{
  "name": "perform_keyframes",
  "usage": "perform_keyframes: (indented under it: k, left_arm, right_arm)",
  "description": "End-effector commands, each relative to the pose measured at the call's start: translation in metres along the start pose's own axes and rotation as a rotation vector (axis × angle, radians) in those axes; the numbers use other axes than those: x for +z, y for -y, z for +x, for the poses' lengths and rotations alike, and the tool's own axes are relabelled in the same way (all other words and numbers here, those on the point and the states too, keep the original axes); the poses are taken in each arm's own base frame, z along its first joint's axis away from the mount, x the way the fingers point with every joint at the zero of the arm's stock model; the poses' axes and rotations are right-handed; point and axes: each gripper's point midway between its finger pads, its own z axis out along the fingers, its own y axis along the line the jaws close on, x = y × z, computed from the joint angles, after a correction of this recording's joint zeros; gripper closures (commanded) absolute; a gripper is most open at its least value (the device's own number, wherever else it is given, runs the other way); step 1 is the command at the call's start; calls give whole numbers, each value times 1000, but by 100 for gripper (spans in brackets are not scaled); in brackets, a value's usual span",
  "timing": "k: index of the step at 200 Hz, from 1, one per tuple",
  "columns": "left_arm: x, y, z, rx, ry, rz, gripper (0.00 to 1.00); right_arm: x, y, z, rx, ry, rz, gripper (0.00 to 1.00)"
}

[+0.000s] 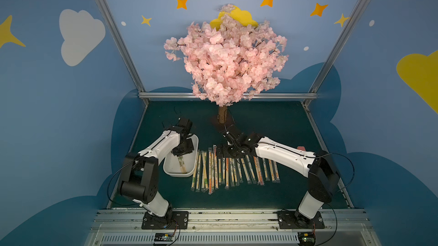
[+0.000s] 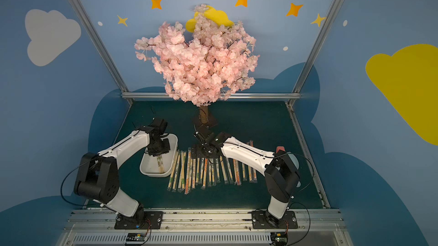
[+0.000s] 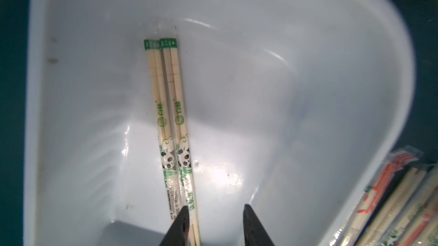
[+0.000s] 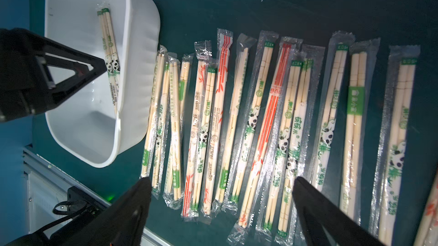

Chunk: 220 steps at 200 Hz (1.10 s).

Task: Take the paired disposable chopsticks out of the storage box
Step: Pick up the paired disposable chopsticks from the storage box.

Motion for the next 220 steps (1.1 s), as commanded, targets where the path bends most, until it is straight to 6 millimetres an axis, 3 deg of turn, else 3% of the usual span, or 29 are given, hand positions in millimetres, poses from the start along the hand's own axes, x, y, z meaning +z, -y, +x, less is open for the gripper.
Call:
perform_keyframes:
  k: [1, 88, 115, 162, 220]
  left_arm:
    - [10, -3, 2, 18, -33, -11, 62]
    - [31, -13, 0, 8, -84, -48, 63]
    - [36, -15, 1, 11, -97, -54, 63]
    - [45, -17, 2, 14, -120, -67, 67]
    - [56, -18, 3, 15, -156, -77, 71]
  right_arm:
    - [-2, -2, -2, -14, 2, 2, 4]
    - [-1, -6, -2, -24, -3, -14, 4]
    - [-3, -18, -4, -60, 4, -61, 4]
    - [-16, -66, -14, -167, 55, -272, 4]
    - [-12, -66, -16, -160, 52, -264, 4]
